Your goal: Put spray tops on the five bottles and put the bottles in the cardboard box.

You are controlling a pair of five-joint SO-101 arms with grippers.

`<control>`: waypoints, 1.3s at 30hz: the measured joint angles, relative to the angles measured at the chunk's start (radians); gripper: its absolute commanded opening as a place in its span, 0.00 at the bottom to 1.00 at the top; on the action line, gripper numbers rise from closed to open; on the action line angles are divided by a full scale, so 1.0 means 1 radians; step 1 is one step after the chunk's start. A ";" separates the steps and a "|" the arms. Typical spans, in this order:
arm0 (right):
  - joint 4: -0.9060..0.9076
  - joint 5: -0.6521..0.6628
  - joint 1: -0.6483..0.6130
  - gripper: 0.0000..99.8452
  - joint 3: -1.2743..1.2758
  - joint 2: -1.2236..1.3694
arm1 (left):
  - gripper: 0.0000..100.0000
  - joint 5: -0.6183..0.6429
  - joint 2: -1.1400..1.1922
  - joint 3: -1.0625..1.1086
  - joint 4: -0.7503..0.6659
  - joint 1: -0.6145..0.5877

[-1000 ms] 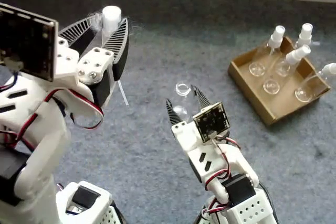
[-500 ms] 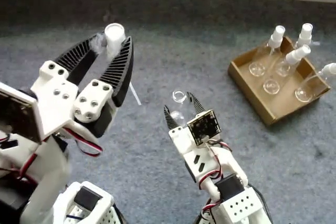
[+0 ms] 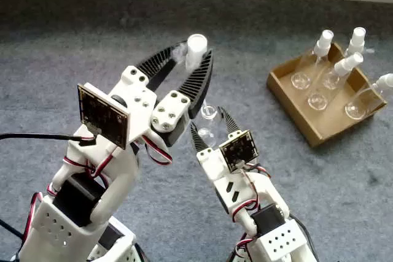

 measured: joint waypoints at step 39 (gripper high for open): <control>0.000 0.000 0.000 0.15 0.000 0.000 | 0.02 -0.078 0.002 0.408 -0.215 0.015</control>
